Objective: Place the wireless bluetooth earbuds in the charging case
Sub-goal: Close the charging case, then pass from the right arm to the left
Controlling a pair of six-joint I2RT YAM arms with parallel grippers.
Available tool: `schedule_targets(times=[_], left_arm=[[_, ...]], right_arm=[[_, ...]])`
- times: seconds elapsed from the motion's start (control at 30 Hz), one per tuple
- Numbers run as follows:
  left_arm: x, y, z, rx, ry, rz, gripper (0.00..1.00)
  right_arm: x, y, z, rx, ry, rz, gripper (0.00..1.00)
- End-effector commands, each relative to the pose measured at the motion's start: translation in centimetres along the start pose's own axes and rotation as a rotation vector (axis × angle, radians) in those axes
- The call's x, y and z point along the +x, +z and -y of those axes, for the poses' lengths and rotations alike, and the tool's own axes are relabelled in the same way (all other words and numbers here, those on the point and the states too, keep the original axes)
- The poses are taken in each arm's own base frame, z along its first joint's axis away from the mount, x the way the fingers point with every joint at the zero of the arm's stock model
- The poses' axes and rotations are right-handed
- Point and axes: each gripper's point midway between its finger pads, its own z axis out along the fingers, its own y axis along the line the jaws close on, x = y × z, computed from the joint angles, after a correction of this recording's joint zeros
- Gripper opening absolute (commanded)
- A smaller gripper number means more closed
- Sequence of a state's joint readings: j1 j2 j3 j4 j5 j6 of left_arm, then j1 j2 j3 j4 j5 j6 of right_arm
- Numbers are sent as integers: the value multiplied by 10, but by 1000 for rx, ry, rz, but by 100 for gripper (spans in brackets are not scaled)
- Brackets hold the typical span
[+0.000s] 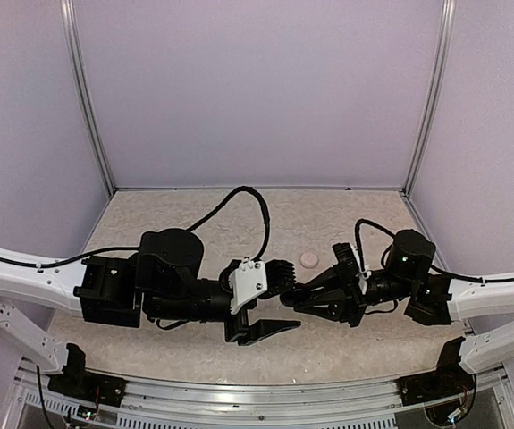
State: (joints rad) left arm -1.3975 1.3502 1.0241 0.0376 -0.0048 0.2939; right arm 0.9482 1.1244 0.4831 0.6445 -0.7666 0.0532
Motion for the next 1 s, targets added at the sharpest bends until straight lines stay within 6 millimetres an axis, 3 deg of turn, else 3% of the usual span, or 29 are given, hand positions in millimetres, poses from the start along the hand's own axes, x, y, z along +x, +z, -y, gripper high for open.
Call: schedule_targets(times=[0.0, 0.2, 0.37, 0.67, 0.97], left_arm=[[-4, -9, -17, -119, 64, 3, 70], [11, -28, -54, -352, 211, -65, 74], [14, -34, -63, -409, 332, -103, 74], [17, -24, -56, -355, 448, -133, 74], [20, -10, -37, -235, 485, -139, 71]], right_arm=[[-13, -1, 17, 66, 58, 32, 0], [-12, 5, 29, 65, 208, 19, 0], [-17, 12, 29, 27, 345, 0, 0], [-10, 18, 25, -21, 476, -52, 0], [-9, 20, 24, -42, 499, -60, 0]])
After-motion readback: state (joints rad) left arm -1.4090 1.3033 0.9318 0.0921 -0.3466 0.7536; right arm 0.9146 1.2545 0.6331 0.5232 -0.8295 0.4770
